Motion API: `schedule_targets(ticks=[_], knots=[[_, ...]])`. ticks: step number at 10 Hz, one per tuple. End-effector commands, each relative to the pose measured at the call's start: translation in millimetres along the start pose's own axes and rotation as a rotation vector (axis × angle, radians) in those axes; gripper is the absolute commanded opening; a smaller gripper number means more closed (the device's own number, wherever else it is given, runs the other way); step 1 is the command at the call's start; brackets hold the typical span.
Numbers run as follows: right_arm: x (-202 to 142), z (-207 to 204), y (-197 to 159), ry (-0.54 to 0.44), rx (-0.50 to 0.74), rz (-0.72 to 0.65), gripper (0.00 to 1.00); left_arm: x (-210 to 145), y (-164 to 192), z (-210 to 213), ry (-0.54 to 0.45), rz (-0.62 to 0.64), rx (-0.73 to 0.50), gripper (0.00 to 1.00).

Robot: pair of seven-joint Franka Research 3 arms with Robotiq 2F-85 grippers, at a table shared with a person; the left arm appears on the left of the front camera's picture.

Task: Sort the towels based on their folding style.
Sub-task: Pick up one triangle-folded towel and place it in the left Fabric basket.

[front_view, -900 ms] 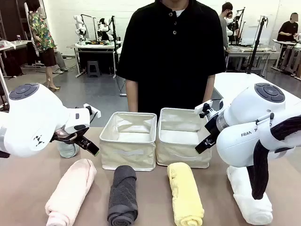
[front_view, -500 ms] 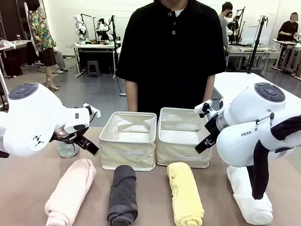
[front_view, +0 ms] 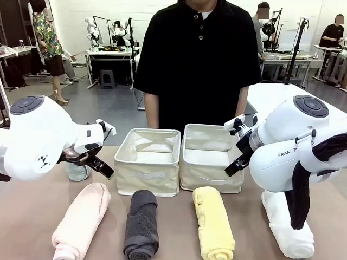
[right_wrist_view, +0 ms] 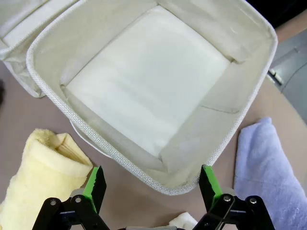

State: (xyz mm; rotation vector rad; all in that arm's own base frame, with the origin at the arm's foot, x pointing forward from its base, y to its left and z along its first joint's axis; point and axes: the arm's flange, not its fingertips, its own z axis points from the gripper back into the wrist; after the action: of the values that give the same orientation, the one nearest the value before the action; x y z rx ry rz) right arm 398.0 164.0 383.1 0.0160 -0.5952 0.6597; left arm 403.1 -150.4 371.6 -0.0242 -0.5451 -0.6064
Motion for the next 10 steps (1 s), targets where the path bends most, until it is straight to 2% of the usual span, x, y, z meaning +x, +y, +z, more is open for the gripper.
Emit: schedule_targets(ticks=[1,8,10], knots=[[0,0,0,0.000,0.000,-0.001,1.00,0,0,0,0.000,0.000,0.000,1.00],[0,0,0,0.000,0.000,0.000,1.00,0,0,0,0.000,0.000,0.000,1.00],[38,117,11,-0.028,-0.048,-0.003,1.00,38,-18,110,-0.064,-0.071,0.101,1.00]])
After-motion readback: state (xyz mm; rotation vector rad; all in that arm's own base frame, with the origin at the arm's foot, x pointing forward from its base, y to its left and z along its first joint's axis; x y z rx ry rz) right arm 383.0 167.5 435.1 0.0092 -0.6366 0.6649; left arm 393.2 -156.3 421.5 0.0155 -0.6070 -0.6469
